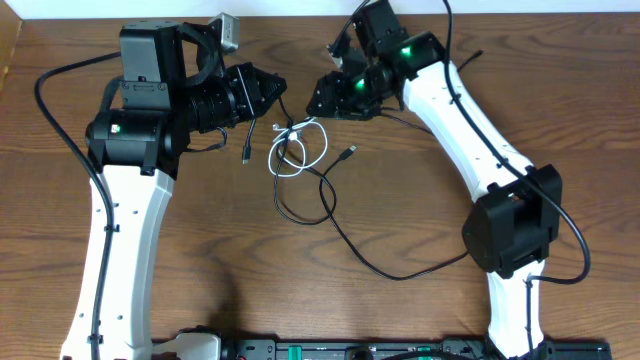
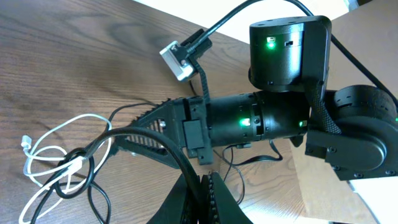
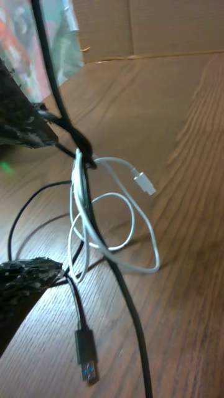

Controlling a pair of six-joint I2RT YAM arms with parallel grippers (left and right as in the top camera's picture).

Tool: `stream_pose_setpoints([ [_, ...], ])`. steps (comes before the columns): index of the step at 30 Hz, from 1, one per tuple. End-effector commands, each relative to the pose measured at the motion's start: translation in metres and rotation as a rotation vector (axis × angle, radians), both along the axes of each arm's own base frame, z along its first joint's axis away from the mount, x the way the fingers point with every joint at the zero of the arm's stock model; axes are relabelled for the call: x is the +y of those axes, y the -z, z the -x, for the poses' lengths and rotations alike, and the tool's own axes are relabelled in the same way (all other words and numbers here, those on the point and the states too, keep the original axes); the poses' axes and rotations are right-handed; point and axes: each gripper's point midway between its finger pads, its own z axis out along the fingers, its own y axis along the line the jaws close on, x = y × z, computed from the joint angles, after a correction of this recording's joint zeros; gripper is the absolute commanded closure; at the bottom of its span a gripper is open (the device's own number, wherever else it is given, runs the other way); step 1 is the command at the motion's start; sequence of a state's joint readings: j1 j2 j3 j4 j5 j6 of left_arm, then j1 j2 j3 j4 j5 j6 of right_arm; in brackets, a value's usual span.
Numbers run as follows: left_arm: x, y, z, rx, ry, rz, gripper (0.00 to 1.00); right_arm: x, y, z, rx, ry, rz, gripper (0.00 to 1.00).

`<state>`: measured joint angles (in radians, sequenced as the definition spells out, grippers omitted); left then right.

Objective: Untangle cables

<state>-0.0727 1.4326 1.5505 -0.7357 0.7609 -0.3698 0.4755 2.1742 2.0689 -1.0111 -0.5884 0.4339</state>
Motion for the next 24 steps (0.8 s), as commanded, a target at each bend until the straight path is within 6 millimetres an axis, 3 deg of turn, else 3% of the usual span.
stream_pose_setpoints([
  [1, 0.001, -0.004, 0.001, -0.003, 0.001, 0.013, 0.92, 0.014, 0.014, 0.004, 0.055, 0.03, 0.014, 0.46],
  [9, 0.001, -0.003, 0.001, 0.002, 0.001, 0.012, 0.92, 0.034, 0.026, 0.012, 0.089, 0.078, 0.047, 0.5],
  [21, 0.001, 0.0, 0.003, 0.019, 0.001, 0.01, 0.92, 0.047, 0.063, -0.007, 0.128, 0.174, 0.048, 0.55],
  [24, 0.001, 0.001, 0.005, 0.027, 0.001, 0.01, 0.92, 0.049, 0.069, -0.005, 0.14, 0.17, 0.054, 0.62],
])
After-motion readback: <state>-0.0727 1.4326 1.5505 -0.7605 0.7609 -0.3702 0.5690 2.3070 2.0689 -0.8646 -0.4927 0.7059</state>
